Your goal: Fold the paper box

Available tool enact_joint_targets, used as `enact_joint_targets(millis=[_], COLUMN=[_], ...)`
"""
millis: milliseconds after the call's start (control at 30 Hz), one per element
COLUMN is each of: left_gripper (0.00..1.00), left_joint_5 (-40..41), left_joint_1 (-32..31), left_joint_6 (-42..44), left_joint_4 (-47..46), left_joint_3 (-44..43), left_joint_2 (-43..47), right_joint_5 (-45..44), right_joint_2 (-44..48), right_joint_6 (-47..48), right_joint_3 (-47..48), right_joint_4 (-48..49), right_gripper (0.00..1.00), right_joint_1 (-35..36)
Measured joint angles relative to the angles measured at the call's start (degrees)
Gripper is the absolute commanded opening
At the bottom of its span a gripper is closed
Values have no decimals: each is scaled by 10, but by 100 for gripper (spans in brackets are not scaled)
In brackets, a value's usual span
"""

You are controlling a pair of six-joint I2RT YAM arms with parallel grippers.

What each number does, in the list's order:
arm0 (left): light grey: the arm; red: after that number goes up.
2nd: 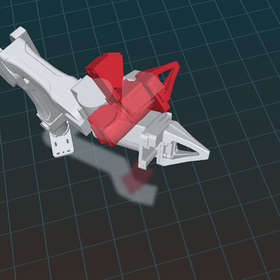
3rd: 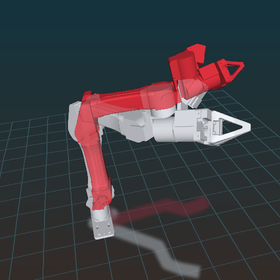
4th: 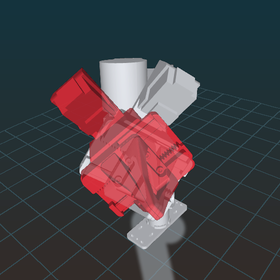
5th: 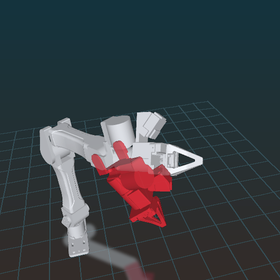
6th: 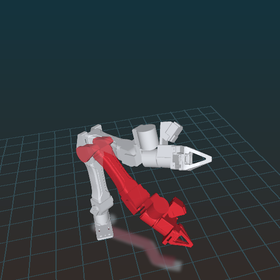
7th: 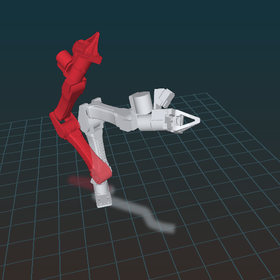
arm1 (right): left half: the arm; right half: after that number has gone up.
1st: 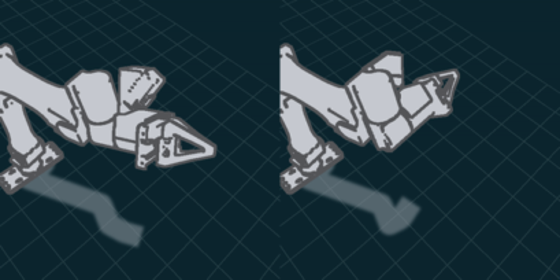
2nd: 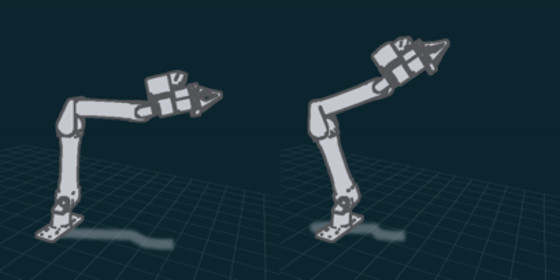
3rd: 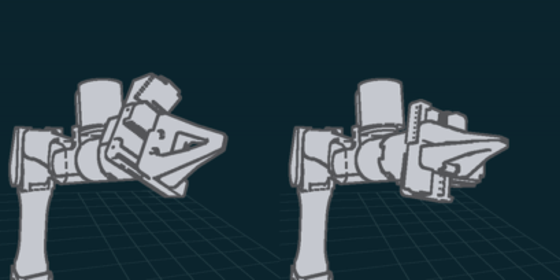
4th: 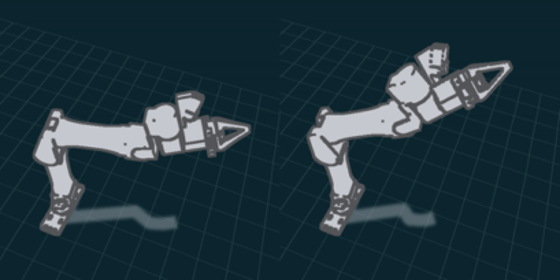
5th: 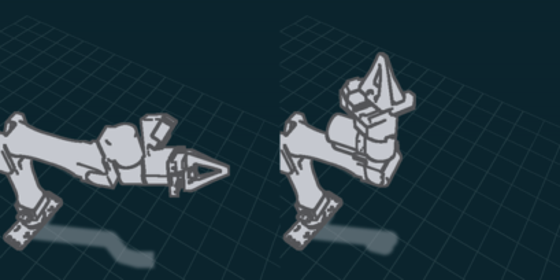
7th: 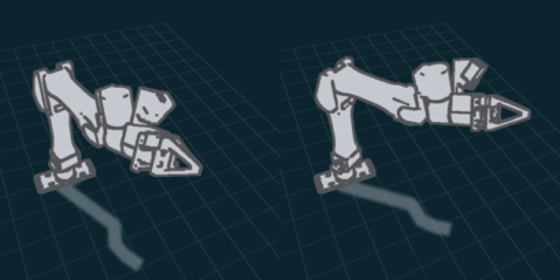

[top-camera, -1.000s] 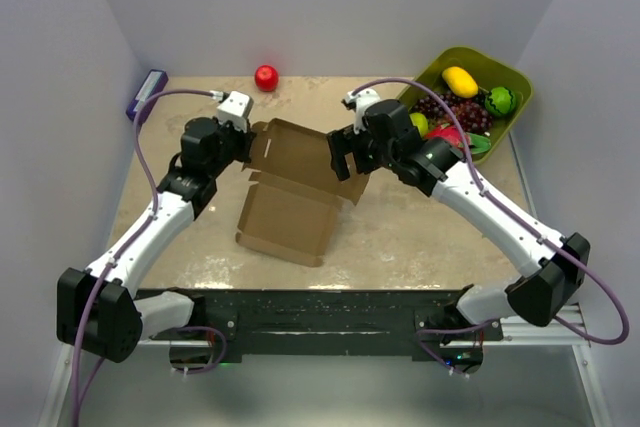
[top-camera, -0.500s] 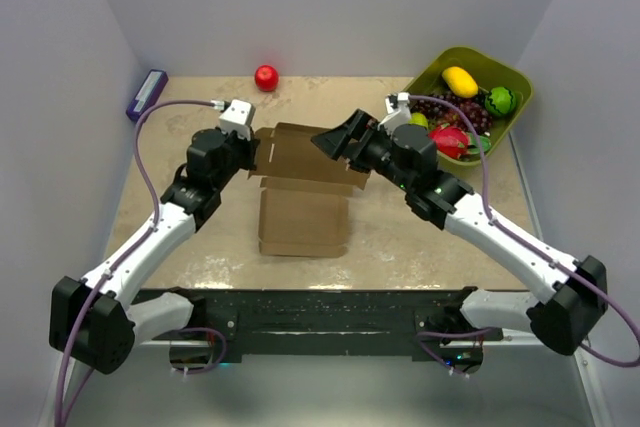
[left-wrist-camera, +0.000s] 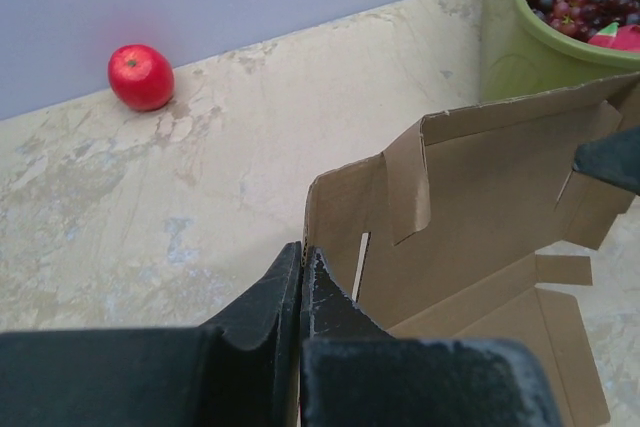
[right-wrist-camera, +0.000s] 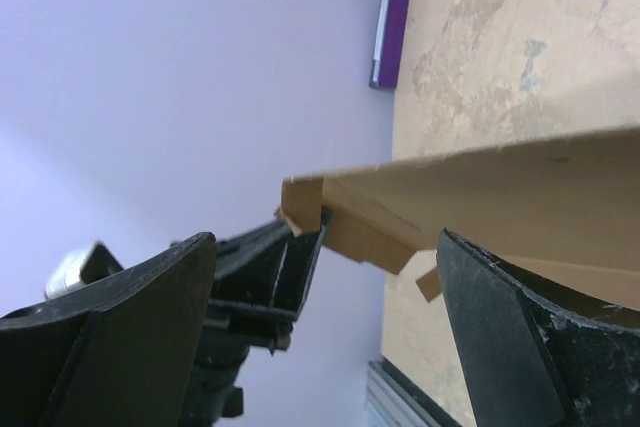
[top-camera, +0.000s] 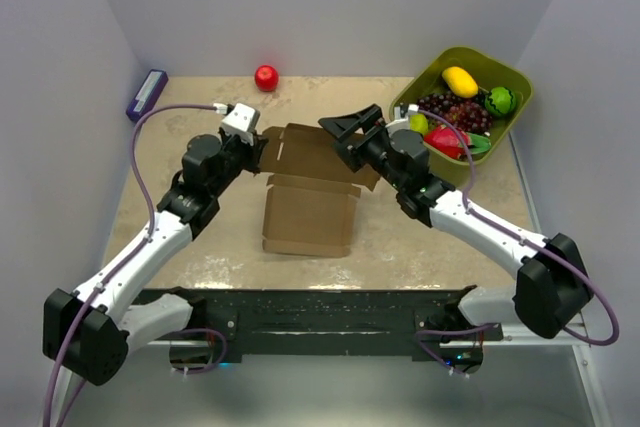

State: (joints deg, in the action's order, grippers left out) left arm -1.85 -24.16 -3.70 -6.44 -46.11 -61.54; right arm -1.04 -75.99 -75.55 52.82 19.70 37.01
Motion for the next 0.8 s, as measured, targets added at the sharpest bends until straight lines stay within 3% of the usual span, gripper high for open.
enact_joint_targets(millis=[400, 800], left_gripper=[0, 0], left_joint_5=[-51, -103], left_joint_1=[-26, -38], left_joint_6=[49, 90], left_joint_4=[-19, -26], left_joint_3=[9, 23], left_joint_2=[39, 47], right_joint_5=[0, -17], right_joint_2=[-14, -14], right_joint_6=[-109, -145], right_joint_3=[-78, -121], right_joint_4=[88, 117], right_gripper=[89, 63], right_joint_1=[-47, -63])
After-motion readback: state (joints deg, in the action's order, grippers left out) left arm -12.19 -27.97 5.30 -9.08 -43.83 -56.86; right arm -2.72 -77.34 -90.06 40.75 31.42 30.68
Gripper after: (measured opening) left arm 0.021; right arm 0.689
